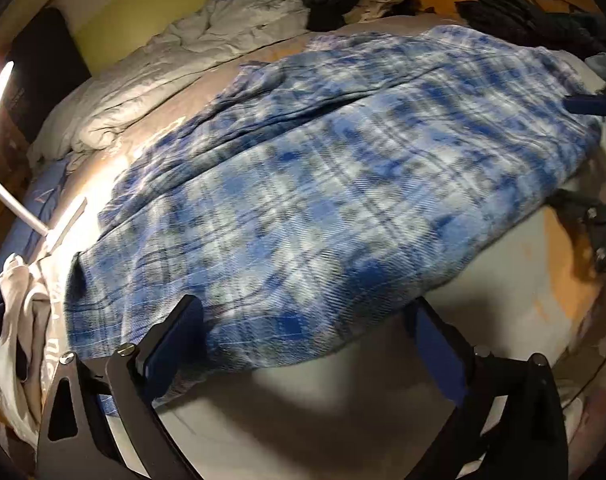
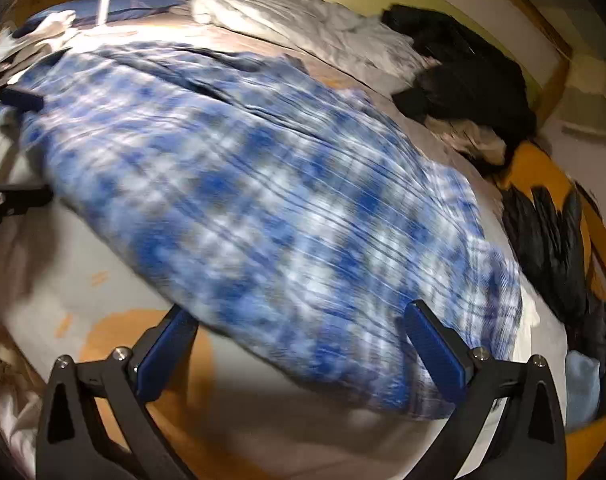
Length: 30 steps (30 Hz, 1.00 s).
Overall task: Fold large clothes
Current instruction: 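Lift the shirt hem with both grippers and fold it toward the collar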
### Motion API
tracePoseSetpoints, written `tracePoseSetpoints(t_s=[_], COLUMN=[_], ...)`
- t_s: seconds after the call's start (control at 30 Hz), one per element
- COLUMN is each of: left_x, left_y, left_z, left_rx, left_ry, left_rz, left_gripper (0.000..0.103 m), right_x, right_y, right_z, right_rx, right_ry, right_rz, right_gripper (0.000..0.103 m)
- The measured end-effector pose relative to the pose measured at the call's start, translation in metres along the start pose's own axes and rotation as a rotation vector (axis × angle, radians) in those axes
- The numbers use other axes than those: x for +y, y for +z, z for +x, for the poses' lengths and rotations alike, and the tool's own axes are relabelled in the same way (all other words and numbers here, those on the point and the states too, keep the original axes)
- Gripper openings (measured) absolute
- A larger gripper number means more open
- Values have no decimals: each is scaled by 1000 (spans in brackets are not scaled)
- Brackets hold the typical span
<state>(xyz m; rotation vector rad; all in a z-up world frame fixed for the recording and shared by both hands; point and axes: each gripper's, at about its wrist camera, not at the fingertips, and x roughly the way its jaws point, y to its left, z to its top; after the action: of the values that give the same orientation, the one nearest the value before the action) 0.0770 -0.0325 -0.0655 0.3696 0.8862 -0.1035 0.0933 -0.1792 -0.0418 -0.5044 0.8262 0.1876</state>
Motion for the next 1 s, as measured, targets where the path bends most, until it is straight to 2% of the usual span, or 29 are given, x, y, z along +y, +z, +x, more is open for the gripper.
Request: tracePoseSetpoints(t_s=[0.13,0.23,0.4,0.47,0.6,0.73,0.77,0.8,0.83,0.87,0.9,0.93,0.97,1.0], left_x=[10,26,58,66,81,95,95,95,94,94,92,90,89,89], left_y=[2,2,-1,-2,-4,-7,-8,-8,-7,-6,-5,-3,-2,-1], left_z=[3,6,9,8,6,5,4,2,-1,-2,-3,-3,-3,-5], left_rx=[0,22,54,55,40,34,25,14,1,-11,-14,-13,-16,-25], left_ry=[114,144,161,174,264,217,210,200,183,159,144,143,146,152], left_rz=[-31,-94,-237,-279,-316,-380,-383,-379,-376,-371,-363,-355,-348,-350], left_gripper=[103,103,103,103,103,100,89,72,62,47,37,33,24,13], right_x=[-15,-25,-53,-65,-81,-84,-83,-82,-81,-80,-79,-79,-82,-82], right_y=[0,-1,-2,-3,-4,-4,-4,-4,-5,-6,-6,-6,-6,-6], right_z=[5,7,11,9,4,3,2,2,1,3,5,6,7,5], right_rx=[32,47,73,69,52,45,41,41,43,52,63,71,68,54], right_ry=[-16,-43,-159,-175,-158,-146,-143,-134,-125,-110,-92,-57,-35,-10], right_rz=[65,103,233,291,370,385,380,378,377,377,379,390,398,409], right_gripper=[103,103,103,103,103,100,93,80,72,54,42,37,24,16])
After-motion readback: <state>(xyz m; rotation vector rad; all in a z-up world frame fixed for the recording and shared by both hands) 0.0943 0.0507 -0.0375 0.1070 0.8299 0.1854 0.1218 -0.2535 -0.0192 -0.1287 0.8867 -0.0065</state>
